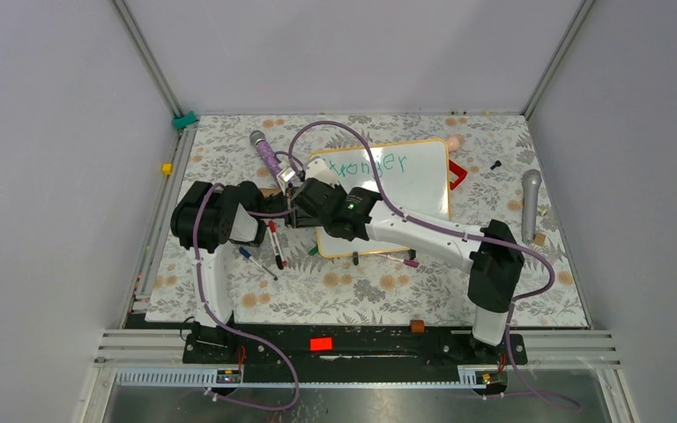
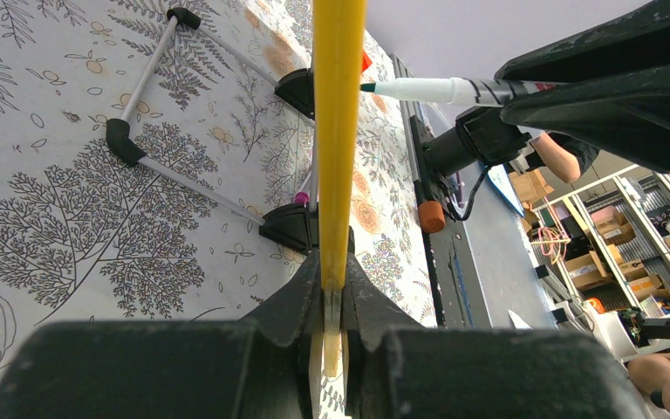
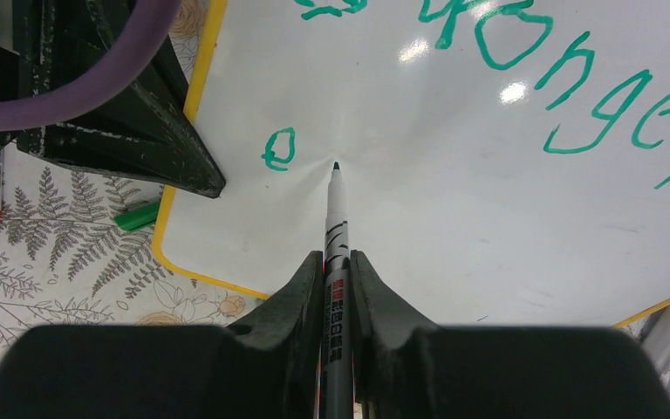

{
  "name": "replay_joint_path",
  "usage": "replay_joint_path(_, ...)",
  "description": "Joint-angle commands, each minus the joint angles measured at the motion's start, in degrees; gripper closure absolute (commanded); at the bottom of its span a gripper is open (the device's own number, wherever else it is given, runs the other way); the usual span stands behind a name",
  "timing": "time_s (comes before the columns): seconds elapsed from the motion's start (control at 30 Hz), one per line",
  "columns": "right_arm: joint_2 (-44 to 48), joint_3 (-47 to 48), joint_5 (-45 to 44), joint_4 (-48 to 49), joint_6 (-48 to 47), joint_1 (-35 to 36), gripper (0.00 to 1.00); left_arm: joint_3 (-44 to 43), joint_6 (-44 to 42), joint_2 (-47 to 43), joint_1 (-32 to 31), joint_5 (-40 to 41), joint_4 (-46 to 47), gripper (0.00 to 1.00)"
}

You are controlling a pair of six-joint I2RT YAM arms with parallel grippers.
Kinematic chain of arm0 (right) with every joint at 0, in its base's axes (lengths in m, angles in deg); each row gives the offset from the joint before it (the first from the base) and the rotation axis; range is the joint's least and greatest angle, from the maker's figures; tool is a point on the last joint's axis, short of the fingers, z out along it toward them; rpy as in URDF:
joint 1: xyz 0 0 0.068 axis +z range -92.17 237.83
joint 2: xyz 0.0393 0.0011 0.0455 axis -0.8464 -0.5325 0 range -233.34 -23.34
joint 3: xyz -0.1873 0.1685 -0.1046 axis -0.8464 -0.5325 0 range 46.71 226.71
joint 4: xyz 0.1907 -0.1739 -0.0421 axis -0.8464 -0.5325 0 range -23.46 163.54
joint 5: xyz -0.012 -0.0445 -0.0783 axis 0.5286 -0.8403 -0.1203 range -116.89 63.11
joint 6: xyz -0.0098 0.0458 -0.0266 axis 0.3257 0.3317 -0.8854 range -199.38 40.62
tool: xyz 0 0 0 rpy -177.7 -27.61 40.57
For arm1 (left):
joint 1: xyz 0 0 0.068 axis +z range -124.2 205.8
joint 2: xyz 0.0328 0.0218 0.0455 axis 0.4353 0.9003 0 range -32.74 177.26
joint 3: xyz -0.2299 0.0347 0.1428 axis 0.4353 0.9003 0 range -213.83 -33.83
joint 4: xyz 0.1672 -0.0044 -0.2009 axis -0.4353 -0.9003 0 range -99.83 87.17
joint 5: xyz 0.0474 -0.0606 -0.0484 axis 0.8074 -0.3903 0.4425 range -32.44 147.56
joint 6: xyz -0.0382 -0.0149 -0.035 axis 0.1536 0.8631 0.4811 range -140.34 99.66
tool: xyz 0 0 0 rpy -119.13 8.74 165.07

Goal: Write a sentence on the whiteboard

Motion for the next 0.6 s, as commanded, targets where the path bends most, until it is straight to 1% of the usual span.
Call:
replay_joint_path(0.0,-1.16,3.32,-3.43,0.02,-0.67,-0.39,1.0,0.07,1.09,0.43,0.21,-1.63,-0.53,1.0)
replay_joint_path(0.33,-3.7,4.99,-4.39,-0.07,-1.3,-0.95,1.0,0.07,1.05,0.63,0.14,-1.62,-0.57,1.0)
replay_joint_path(0.57,-4.71,5.61,-1.74,0.63,-1.97,-1.05,1.0,0.07,1.05,0.65,0.14,-1.62,-0.53,1.0)
